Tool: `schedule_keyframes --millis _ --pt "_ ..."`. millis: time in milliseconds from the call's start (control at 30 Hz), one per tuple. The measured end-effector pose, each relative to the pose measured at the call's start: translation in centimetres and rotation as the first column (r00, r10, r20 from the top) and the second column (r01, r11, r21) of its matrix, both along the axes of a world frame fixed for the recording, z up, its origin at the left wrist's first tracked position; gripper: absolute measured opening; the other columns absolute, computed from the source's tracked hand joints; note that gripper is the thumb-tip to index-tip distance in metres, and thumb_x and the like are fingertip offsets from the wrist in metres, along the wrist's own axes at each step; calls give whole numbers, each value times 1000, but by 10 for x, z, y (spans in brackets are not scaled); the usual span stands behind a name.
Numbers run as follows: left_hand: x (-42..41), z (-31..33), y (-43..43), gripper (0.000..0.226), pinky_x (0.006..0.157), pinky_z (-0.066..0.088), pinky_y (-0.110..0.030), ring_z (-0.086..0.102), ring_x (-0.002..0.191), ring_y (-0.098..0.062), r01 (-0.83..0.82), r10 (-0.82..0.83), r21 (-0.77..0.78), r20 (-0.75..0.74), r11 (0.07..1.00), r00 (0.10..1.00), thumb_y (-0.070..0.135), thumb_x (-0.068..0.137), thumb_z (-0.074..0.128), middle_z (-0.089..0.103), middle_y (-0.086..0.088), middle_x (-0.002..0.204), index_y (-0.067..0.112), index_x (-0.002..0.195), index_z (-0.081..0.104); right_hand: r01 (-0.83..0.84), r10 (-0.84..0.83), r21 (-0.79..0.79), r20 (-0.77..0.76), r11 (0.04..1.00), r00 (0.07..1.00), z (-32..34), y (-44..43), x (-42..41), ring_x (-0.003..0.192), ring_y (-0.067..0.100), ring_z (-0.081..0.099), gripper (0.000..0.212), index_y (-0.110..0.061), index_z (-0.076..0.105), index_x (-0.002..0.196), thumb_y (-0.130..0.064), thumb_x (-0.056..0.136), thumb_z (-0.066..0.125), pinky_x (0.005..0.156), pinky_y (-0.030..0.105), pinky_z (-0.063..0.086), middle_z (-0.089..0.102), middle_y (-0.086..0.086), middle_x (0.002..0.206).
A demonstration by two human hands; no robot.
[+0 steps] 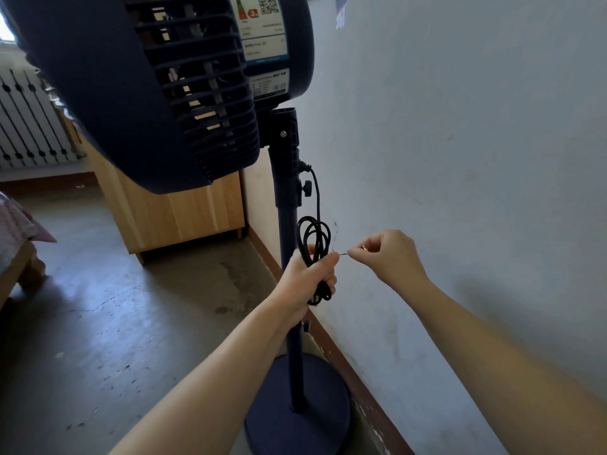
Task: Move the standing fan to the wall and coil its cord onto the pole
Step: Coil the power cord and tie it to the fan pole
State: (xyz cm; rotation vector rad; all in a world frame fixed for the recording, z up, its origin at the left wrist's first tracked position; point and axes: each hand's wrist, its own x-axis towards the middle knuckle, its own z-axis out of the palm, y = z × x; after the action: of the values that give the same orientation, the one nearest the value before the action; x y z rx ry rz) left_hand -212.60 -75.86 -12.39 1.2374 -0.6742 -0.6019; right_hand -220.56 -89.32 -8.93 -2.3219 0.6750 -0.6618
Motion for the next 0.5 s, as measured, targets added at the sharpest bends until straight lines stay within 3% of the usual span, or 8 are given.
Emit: schedule_keyframes --millis 100,267,433,500 --pt "0 1 0 21 54 48 -24 50 50 -11 21 -21 14 -10 1000 1000 13 91 60 47 4 54 14 74 48 38 -38 -240 5 970 999 1 1 1 55 12 52 18 -10 71 72 -25 81 66 47 16 31 57 -4 57" --pt "-6 4 -2 10 53 48 -25 50 49 -10 62 -64 -14 -90 998 994 14 93 58 47 4 54 10 87 51 -59 100 -427 73 902 992 5 13 11 62 10 53 10 -19 71 75 -27 81 67 54 18 36 57 -7 67" --pt "-9 5 -2 6 54 49 -26 52 50 -11 72 -78 -42 -134 996 988 12 93 57 47 2 56 11 87 58 -266 296 -278 71 923 953 10 10 15 65 12 53 7 -15 72 78 -18 81 67 62 23 41 62 -4 71" --pt "-8 5 -1 5 54 50 -26 53 51 -11 64 -68 -34 -120 997 990 12 93 58 47 1 57 11 89 61 -332 344 -169 47 928 938 9 7 12 67 8 56 9 -15 74 85 -17 83 66 64 18 43 65 -5 75"
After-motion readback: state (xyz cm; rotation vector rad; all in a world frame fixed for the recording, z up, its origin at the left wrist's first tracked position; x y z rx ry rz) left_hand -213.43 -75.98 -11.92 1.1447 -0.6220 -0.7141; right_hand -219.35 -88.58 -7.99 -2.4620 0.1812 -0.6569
